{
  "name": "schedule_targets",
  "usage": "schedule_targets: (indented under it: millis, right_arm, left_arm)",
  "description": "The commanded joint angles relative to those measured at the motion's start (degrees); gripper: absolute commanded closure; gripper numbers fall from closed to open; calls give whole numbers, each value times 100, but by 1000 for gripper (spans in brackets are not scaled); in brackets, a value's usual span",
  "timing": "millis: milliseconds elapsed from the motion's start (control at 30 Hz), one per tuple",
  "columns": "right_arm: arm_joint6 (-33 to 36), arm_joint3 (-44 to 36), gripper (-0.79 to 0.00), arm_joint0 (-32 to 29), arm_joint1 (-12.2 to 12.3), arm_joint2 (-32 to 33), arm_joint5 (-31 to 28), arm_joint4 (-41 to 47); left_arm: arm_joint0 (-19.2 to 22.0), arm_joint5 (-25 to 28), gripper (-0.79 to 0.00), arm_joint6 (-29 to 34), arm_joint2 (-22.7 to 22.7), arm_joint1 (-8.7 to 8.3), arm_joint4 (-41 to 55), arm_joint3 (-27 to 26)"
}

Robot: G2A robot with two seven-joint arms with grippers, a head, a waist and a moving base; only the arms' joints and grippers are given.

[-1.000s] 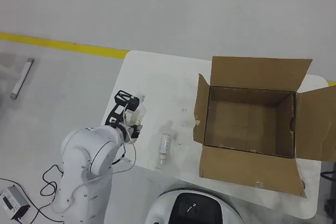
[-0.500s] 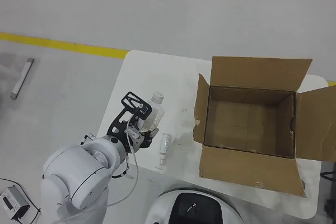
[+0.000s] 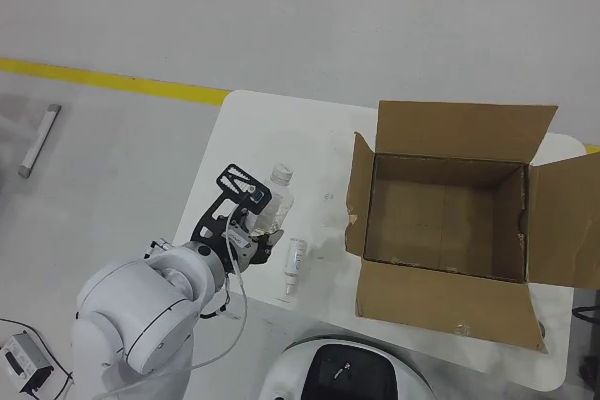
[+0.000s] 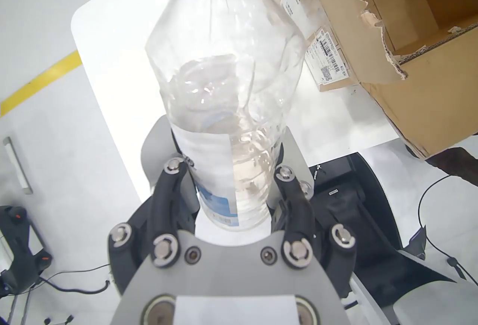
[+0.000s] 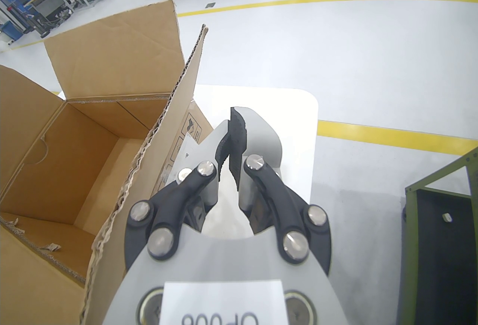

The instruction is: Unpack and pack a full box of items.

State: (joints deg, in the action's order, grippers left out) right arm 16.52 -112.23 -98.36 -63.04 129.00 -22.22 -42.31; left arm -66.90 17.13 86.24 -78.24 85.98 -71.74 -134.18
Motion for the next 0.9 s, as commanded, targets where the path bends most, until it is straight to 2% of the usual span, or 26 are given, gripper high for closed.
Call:
schedule_targets:
  millis: [0, 133, 267, 433, 633, 867]
  right_arm:
    - [0, 0, 0, 0, 0, 0, 0, 0]
    - [0, 0, 0, 0, 0, 0, 0, 0]
    - [0, 0, 0, 0, 0, 0, 0, 0]
    - [0, 0, 0, 0, 0, 0, 0, 0]
    - [0, 0, 0, 0, 0, 0, 0, 0]
    - [0, 0, 0, 0, 0, 0, 0, 0]
  left_arm:
    - [13, 71, 0, -491, 50, -16, -35, 89]
    - [404, 256, 0, -1054, 225, -32, 9, 254]
    - [1006, 339, 0, -1504, 450, -25, 195, 416]
    - [1787, 517, 0, -1701, 786, -16, 320, 777]
    - [2225, 255, 0, -1731, 1274, 27, 903, 1085]
    - [2648, -90, 0, -2041, 1866, 114, 1579, 1957]
